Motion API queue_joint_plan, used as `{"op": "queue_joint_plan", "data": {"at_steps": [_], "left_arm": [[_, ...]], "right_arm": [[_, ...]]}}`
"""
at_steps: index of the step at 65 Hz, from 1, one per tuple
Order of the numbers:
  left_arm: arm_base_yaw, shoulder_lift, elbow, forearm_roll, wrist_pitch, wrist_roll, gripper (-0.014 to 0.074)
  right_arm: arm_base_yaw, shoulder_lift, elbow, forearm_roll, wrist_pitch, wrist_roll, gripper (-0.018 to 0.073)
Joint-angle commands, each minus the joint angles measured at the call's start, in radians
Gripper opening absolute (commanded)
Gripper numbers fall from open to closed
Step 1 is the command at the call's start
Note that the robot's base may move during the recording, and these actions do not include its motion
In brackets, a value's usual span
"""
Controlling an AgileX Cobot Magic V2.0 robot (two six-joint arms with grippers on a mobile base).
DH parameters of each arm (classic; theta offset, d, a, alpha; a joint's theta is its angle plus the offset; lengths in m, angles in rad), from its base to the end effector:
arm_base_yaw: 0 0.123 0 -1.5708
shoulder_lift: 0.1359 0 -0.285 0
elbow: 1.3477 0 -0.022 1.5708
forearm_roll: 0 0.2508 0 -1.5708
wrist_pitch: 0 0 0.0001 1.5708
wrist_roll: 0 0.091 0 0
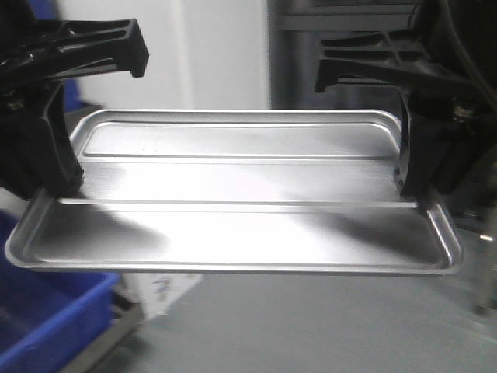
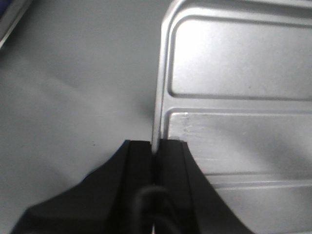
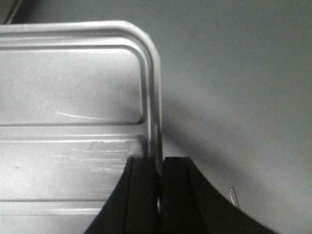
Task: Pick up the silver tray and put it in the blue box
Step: 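Hold the tray level with both grippers while the base drives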
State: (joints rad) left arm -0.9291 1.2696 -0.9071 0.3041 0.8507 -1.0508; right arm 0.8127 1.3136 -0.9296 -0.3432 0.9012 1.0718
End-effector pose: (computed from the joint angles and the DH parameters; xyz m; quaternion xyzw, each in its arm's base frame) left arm 0.1603 -0.1803 0.2779 0.0135 0.9667 -0.1092 0.2309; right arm 0.1866 0.1621 0.2728 0.0464 0.9704 0.0588 0.2297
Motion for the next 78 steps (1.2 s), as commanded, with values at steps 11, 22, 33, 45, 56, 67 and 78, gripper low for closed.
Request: {"op": "queue_joint_plan", "data": {"at_steps": [11, 22, 33, 45, 56, 67, 78], "left_arm": [[-0.005, -0.028, -0.025, 0.03, 0.002, -0.01, -0.0104], [-0.005, -0.028, -0.025, 0.03, 0.002, -0.01, -0.0104], [-0.005, -0.028, -0.025, 0.03, 0.002, -0.01, -0.0104], [-0.005, -0.028, -0.025, 0.03, 0.002, -0.01, -0.0104], [-0.005, -0.028, -0.025, 0.03, 0.002, -0.01, -0.0104], [-0.005, -0.028, -0.025, 0.03, 0.002, -0.01, -0.0104], [-0.005, -0.028, -0.025, 0.03, 0.002, -0.01, -0.0104]], "right_arm": [[-0.004, -0.032, -0.024, -0.048, 0.007, -0.006, 0.007], [-0.004, -0.032, -0.024, -0.048, 0.007, -0.006, 0.007], [-0.004, -0.032, -0.024, -0.048, 0.008, -0.006, 0.007], [-0.004, -0.032, -0.024, -0.048, 0.008, -0.006, 0.007], [-0.004, -0.032, -0.024, -0.048, 0.008, -0.006, 0.007], [-0.004, -0.032, -0.024, -0.048, 0.008, -0.006, 0.007], [-0.004, -0.032, -0.024, -0.048, 0.008, -0.006, 0.007]]}}
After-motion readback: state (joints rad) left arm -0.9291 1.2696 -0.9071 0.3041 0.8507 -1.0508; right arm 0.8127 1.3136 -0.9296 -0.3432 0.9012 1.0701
